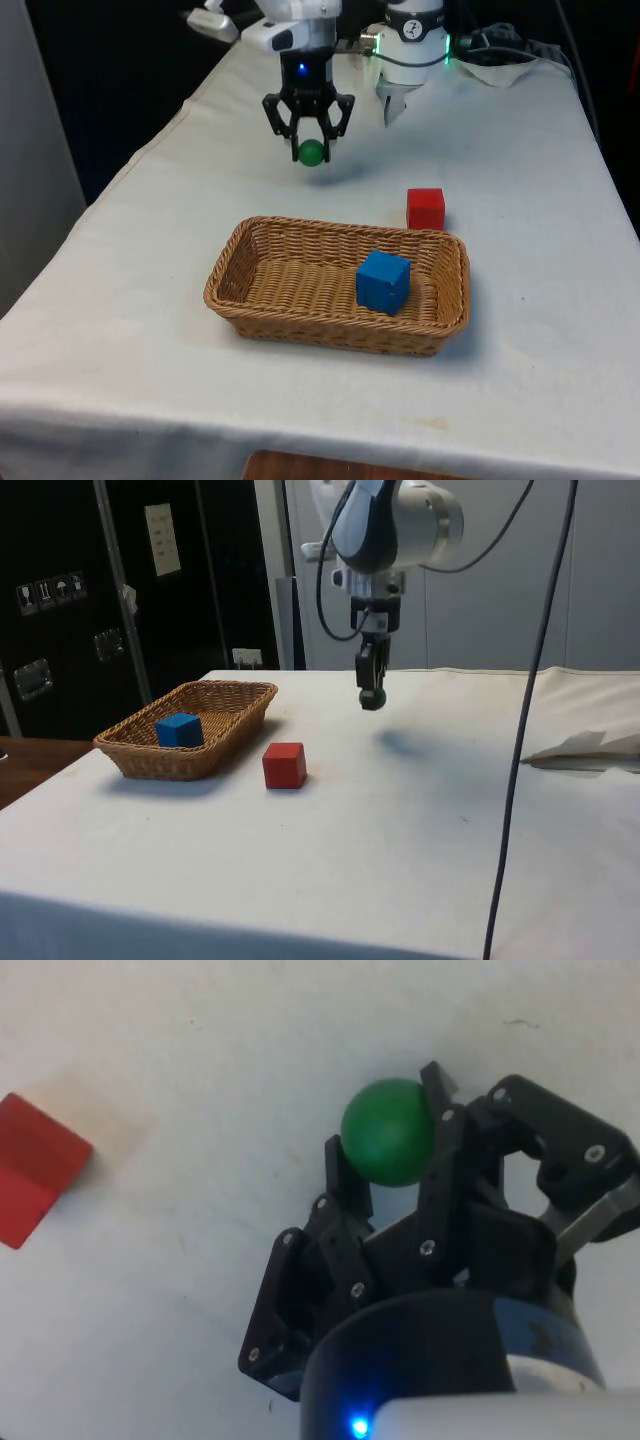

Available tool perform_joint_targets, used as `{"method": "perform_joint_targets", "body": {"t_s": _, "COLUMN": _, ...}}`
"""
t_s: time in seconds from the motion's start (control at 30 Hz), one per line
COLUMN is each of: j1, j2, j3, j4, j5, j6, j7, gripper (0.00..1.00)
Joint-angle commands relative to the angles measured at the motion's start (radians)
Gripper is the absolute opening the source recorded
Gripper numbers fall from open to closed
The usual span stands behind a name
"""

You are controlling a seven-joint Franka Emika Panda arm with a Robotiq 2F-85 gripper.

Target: Place all non-red objects into the basket.

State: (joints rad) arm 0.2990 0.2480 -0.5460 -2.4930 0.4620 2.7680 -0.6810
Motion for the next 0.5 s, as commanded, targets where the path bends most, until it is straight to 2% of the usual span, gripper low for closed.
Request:
{"method": "perform_joint_targets", "body": {"t_s": 0.0, "j1": 0.013, "j2": -0.002, "j3": -0.022, "j4": -0.001, "j5": -0.033, "j6": -0.006, "j7": 0.028, "gripper": 0.00}}
{"method": "perform_joint_targets", "body": {"t_s": 0.03, "j1": 0.013, "j2": -0.008, "j3": -0.024, "j4": 0.000, "j5": -0.036, "j6": -0.008, "j7": 0.031, "gripper": 0.00}}
{"method": "perform_joint_targets", "body": {"t_s": 0.07, "j1": 0.000, "j2": -0.012, "j3": -0.003, "j4": 0.000, "j5": -0.004, "j6": -0.003, "j7": 0.004, "gripper": 0.00}}
{"method": "perform_joint_targets", "body": {"t_s": 0.1, "j1": 0.014, "j2": -0.013, "j3": -0.025, "j4": 0.001, "j5": -0.040, "j6": -0.011, "j7": 0.035, "gripper": 0.00}}
{"method": "perform_joint_targets", "body": {"t_s": 0.37, "j1": 0.010, "j2": -0.041, "j3": -0.020, "j4": 0.039, "j5": -0.094, "j6": -0.037, "j7": 0.090, "gripper": 0.00}}
{"method": "perform_joint_targets", "body": {"t_s": 0.4, "j1": 0.001, "j2": -0.050, "j3": -0.005, "j4": 0.025, "j5": -0.063, "j6": -0.021, "j7": 0.063, "gripper": 0.00}}
{"method": "perform_joint_targets", "body": {"t_s": 0.43, "j1": 0.009, "j2": -0.042, "j3": -0.018, "j4": 0.047, "j5": -0.101, "j6": -0.044, "j7": 0.098, "gripper": 0.00}}
{"method": "perform_joint_targets", "body": {"t_s": 0.47, "j1": 0.009, "j2": -0.045, "j3": -0.015, "j4": 0.065, "j5": -0.112, "j6": -0.060, "j7": 0.112, "gripper": 0.00}}
